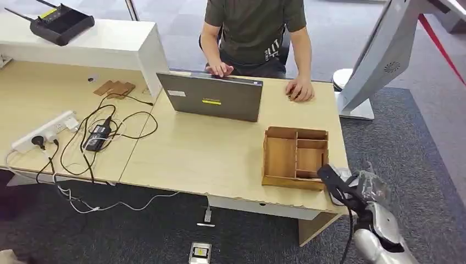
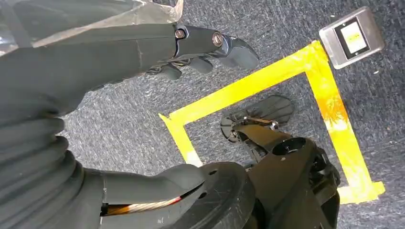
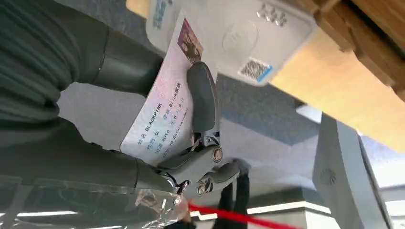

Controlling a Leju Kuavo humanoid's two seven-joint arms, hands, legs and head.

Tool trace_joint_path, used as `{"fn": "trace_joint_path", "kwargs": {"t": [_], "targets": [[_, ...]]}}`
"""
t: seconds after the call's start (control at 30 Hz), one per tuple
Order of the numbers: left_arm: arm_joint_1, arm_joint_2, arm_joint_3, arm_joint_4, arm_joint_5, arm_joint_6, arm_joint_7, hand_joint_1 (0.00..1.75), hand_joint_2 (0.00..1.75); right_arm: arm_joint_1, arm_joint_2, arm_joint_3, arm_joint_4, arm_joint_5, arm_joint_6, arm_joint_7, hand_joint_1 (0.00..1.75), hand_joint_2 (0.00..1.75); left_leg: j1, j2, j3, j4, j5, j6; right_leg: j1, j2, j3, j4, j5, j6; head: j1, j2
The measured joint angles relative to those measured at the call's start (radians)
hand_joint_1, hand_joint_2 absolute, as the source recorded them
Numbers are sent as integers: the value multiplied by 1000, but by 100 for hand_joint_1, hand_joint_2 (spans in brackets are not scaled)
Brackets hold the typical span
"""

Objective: Pass the card to the sensor for recognition and then transmit it.

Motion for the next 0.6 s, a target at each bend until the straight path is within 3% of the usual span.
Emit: {"fn": "trace_joint_path", "kwargs": {"t": [0.37, 0.5, 0.6], "targets": [[-14, -5, 0, 0, -24, -5, 17, 0, 175, -73, 16, -27, -172, 176, 99, 0, 175, 175, 0, 0, 0, 0, 0, 0, 0, 0, 1, 1, 0, 0, 0, 0], [-25, -10, 0, 0, -33, -15, 24, 0, 175, -153, 42, 15, -190, 104, 106, 0, 175, 175, 0, 0, 0, 0, 0, 0, 0, 0, 1, 1, 0, 0, 0, 0], [-35, -14, -2, 0, -39, -21, 29, 0, 175, -216, 69, 80, -185, -18, 78, -1, 175, 175, 0, 0, 0, 0, 1, 0, 0, 0, 1, 1, 0, -1, 0, 0]]}}
